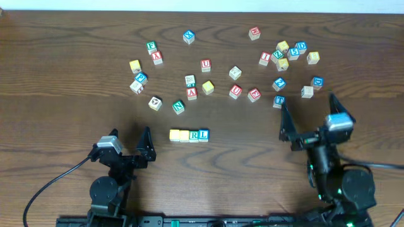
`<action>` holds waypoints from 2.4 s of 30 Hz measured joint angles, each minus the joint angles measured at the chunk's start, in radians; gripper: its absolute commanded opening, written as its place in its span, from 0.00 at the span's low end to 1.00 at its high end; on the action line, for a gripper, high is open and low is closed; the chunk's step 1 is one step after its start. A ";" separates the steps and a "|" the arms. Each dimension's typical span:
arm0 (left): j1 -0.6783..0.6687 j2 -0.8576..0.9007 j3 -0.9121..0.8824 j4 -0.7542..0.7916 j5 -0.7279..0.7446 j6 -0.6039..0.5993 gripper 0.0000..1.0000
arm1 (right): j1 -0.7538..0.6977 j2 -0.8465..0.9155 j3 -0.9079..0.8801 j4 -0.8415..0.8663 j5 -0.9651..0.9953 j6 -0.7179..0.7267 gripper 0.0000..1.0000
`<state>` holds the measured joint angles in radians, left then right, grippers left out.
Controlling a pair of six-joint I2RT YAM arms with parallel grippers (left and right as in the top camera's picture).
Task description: Spell out CORL
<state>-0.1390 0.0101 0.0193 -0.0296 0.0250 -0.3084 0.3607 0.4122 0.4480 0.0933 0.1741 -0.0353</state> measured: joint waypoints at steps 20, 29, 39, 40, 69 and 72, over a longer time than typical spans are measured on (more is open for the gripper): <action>0.000 0.000 0.000 0.000 0.000 0.002 0.99 | -0.284 -0.400 -0.438 -0.073 -0.093 -0.032 0.99; 0.000 0.000 0.000 0.000 0.000 0.003 0.99 | -0.288 -0.398 -0.441 -0.160 -0.110 -0.031 0.99; 0.000 0.000 0.000 0.000 0.000 0.002 0.99 | -0.288 -0.398 -0.441 -0.160 -0.113 -0.032 0.99; 0.000 0.000 0.000 0.000 0.000 0.003 0.99 | -0.288 -0.398 -0.441 -0.160 -0.113 -0.032 0.99; 0.000 0.000 0.000 0.000 0.000 0.002 0.99 | -0.288 -0.398 -0.441 -0.161 -0.115 -0.031 0.99; 0.000 0.000 0.000 0.000 0.000 0.003 0.99 | -0.288 -0.398 -0.441 -0.161 -0.115 -0.031 0.99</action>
<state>-0.1390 0.0101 0.0196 -0.0296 0.0250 -0.3058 0.0731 0.0139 0.0071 -0.0673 0.0589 -0.0666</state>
